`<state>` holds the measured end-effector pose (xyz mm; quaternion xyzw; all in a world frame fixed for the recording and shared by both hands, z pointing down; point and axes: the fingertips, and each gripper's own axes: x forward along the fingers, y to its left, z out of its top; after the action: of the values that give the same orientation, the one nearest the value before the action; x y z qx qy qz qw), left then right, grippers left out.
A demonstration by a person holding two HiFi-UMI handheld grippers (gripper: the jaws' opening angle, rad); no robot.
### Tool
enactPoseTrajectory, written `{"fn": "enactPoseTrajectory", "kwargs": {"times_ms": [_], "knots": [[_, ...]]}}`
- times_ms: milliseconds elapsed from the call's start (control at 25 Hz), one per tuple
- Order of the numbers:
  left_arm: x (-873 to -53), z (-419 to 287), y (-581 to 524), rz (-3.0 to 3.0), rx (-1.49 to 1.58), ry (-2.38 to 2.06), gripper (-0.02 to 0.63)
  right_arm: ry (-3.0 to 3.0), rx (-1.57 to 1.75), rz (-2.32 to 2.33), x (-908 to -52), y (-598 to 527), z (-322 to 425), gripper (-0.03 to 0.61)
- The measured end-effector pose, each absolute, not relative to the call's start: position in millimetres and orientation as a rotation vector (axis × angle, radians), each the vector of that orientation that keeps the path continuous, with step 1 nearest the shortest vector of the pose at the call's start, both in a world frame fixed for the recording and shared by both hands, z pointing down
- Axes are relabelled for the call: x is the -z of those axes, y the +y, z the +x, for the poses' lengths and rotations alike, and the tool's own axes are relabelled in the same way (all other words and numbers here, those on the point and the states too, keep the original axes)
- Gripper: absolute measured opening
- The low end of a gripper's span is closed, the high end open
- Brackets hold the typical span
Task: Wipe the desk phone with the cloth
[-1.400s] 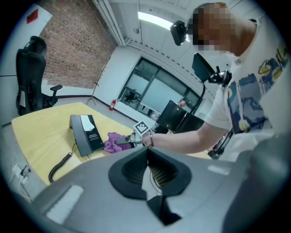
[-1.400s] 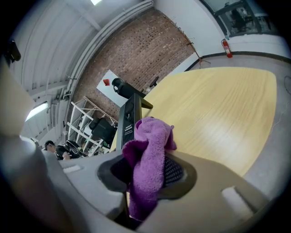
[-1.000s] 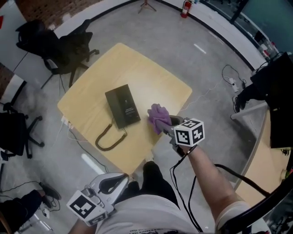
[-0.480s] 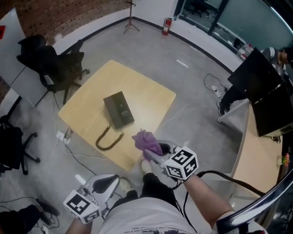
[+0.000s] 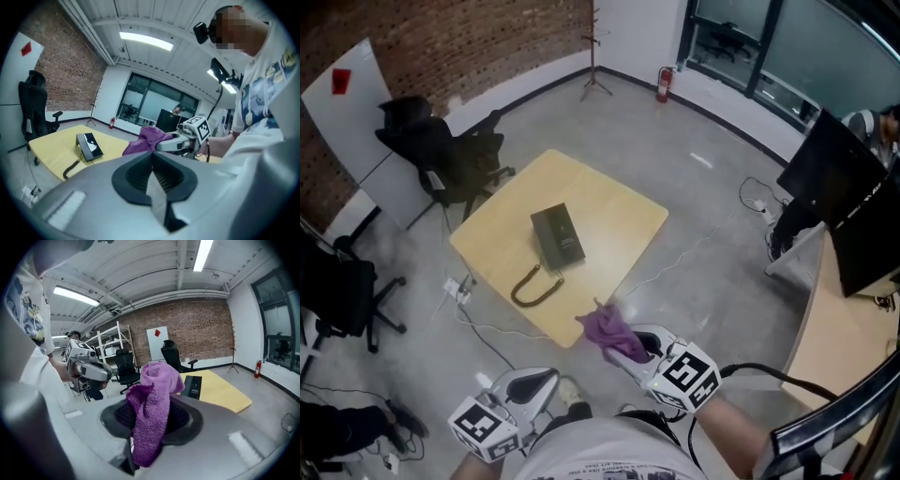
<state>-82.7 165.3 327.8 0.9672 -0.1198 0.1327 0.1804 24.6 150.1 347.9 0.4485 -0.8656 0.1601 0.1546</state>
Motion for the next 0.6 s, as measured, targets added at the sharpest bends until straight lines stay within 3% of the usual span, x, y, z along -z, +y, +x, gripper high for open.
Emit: {"fn": "enactPoseTrajectory", "kwargs": {"times_ms": [600], "knots": [[-324, -56, 289, 2.694, -0.401, -0.455, 0.005, -2.627, -0.335, 1.167, -326, 266, 34, 0.121]]}}
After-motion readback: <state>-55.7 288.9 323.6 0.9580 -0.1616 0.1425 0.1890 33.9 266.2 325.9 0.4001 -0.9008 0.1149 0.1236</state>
